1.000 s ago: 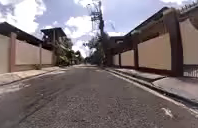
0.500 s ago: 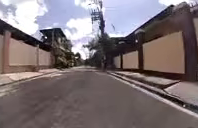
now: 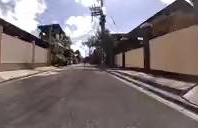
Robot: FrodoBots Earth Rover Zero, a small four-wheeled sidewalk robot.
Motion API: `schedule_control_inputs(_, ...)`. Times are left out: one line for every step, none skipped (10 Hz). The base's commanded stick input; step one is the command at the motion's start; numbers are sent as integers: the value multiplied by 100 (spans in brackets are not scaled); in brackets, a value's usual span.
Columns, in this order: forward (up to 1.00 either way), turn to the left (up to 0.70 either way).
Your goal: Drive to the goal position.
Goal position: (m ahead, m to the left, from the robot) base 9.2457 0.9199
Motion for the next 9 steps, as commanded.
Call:
schedule_control_inputs(100, 4)
schedule_control_inputs(100, 0)
schedule_control_inputs(100, 0)
schedule_control_inputs(100, 0)
schedule_control_inputs(100, 0)
schedule_control_inputs(100, 0)
schedule_control_inputs(100, 0)
schedule_control_inputs(100, 0)
schedule_control_inputs(100, 0)
